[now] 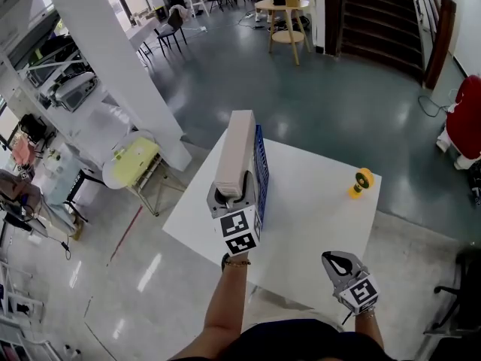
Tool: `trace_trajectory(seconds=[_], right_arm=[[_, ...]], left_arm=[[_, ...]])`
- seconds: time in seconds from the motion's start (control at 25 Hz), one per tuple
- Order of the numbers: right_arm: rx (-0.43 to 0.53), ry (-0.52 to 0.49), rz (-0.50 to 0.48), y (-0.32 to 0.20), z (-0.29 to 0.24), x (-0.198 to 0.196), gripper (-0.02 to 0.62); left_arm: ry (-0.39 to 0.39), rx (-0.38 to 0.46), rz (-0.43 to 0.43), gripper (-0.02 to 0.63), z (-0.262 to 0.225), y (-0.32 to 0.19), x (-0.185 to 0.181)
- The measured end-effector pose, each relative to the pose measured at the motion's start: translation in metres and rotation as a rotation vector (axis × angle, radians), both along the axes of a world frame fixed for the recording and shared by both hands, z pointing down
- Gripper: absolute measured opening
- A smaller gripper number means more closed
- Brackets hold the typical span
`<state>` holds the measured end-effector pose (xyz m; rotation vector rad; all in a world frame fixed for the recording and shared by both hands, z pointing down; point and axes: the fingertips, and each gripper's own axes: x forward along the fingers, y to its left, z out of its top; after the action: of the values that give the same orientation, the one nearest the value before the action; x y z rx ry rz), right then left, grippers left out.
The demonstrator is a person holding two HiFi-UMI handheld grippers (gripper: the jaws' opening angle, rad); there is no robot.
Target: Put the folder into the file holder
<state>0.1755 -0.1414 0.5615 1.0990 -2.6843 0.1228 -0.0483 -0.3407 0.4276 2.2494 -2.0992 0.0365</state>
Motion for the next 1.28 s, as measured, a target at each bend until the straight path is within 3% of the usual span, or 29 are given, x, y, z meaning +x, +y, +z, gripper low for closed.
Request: trace_trajectory(seconds=[0.2,0.56,0.84,1.0,1.12,1.28], right_arm=[[0.018,0.007,-0.016,-0.002,-0.007,-0.005,0.003],[0.008,-0.011,-0.012,0.002,-0.011,0.0,0.003],[0.055,-0.05,0.02,-0.001,-0.023,-0.007,0.003],[0.088,-0.109,0.046,-0.006,-0.039,-0.014,0.003],[0.094,-0.161,0.049,-0.002,-0.047,-0.027,0.003],[0.103,-0.183,0.049,-0.001,-0.058,-0.043,0.003]], left_arm=[[-0.017,-0.026,0.015,0.265,0.002,-0.001,0.002],[0.076,0.087,0.073,0.329,-0.023,0.017,-0.004],[0.12,0.163,0.121,0.348,-0.035,0.074,-0.029],[0.121,0.163,0.123,0.348,-0.029,0.105,-0.05],[0.092,0.147,0.128,0.274,-0.013,0.128,-0.066],[0.072,0.163,0.076,0.051,-0.004,0.152,-0.086]])
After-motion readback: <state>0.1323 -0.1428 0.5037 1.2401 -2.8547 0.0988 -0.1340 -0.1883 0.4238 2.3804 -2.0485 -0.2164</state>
